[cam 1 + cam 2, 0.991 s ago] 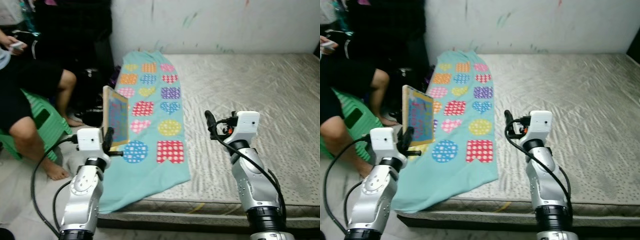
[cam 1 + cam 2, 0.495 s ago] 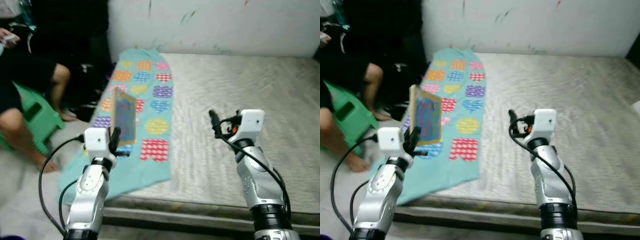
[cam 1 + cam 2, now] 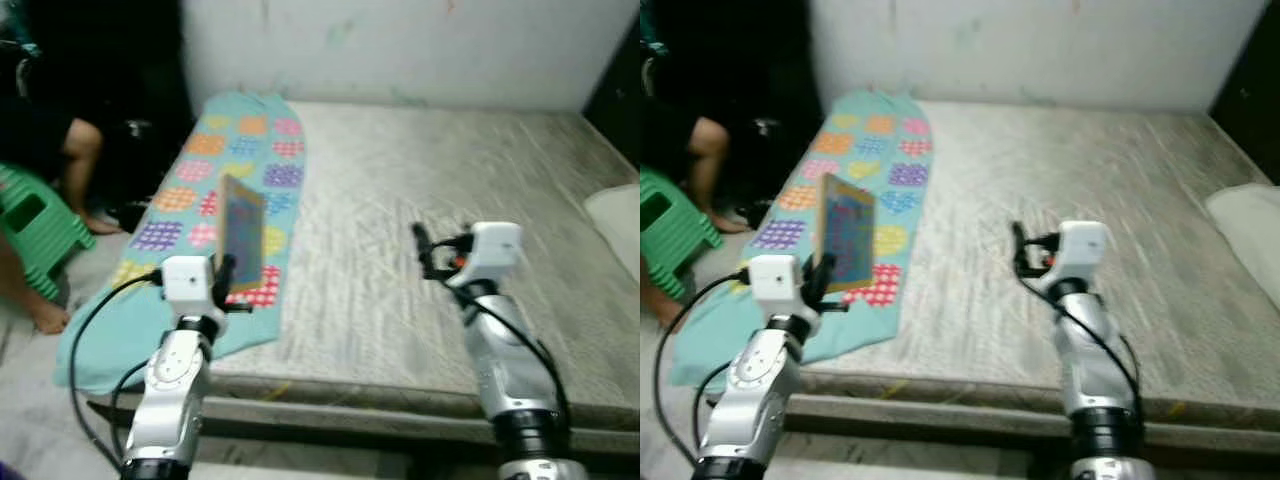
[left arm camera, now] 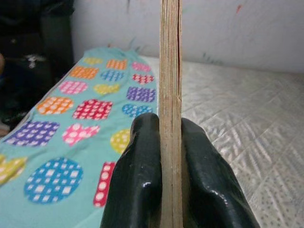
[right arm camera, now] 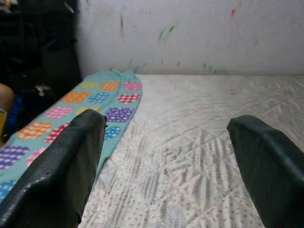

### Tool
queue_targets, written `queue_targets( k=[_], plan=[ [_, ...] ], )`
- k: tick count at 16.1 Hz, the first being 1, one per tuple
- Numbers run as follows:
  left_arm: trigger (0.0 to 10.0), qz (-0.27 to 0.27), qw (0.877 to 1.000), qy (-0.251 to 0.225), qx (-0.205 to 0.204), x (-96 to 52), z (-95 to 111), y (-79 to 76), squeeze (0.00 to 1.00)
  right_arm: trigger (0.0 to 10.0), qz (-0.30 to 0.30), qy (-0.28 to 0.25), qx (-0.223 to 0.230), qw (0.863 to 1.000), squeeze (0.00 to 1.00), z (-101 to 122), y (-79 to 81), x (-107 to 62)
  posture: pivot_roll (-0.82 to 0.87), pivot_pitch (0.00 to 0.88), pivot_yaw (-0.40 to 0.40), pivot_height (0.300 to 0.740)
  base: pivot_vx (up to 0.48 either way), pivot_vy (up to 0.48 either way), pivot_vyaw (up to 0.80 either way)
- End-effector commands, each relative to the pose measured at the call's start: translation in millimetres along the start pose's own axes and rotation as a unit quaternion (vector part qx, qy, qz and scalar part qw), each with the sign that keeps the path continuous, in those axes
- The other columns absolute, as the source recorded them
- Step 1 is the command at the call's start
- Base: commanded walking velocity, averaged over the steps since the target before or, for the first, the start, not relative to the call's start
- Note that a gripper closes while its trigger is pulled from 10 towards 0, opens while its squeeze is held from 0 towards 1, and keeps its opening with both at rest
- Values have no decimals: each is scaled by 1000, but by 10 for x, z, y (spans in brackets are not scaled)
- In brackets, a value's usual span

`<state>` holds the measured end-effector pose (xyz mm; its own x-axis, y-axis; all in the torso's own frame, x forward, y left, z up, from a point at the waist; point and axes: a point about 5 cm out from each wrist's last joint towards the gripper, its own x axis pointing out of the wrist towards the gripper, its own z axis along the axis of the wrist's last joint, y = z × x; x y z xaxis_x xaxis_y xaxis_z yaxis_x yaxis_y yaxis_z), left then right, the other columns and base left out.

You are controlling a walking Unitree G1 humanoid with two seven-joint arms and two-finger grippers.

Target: Clean up the room

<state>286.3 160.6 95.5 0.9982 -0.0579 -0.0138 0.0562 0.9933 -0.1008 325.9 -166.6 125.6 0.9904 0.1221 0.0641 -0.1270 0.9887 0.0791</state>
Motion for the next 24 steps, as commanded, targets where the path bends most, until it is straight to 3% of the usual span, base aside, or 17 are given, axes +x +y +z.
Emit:
queue_targets(
  k=[1,5,10,18,24],
  plan=[
    [10000,-3,999,-32,5,43,139,-20,0,10000,-6,-9,-5,1000,0,51,-44,10,-52,0,34,740,0,-349,0],
    [10000,-7,999,-36,-10,44,136,-36,0,10000,-9,-10,1,1000,0,50,-57,6,-53,0,34,740,0,-259,0],
    [10000,-52,997,-63,-16,8,196,-111,0,10000,-10,-10,-1,1000,0,53,-73,7,-56,0,32,740,135,0,0],
    [10000,-54,997,-61,-17,4,187,-104,0,10000,-13,-10,3,1000,0,55,-80,16,-53,0,32,740,316,0,0],
    [10000,-42,998,-48,-15,7,151,-104,0,10000,-17,-10,2,1000,0,54,-96,9,-53,0,31,740,0,0,0]
  ],
)
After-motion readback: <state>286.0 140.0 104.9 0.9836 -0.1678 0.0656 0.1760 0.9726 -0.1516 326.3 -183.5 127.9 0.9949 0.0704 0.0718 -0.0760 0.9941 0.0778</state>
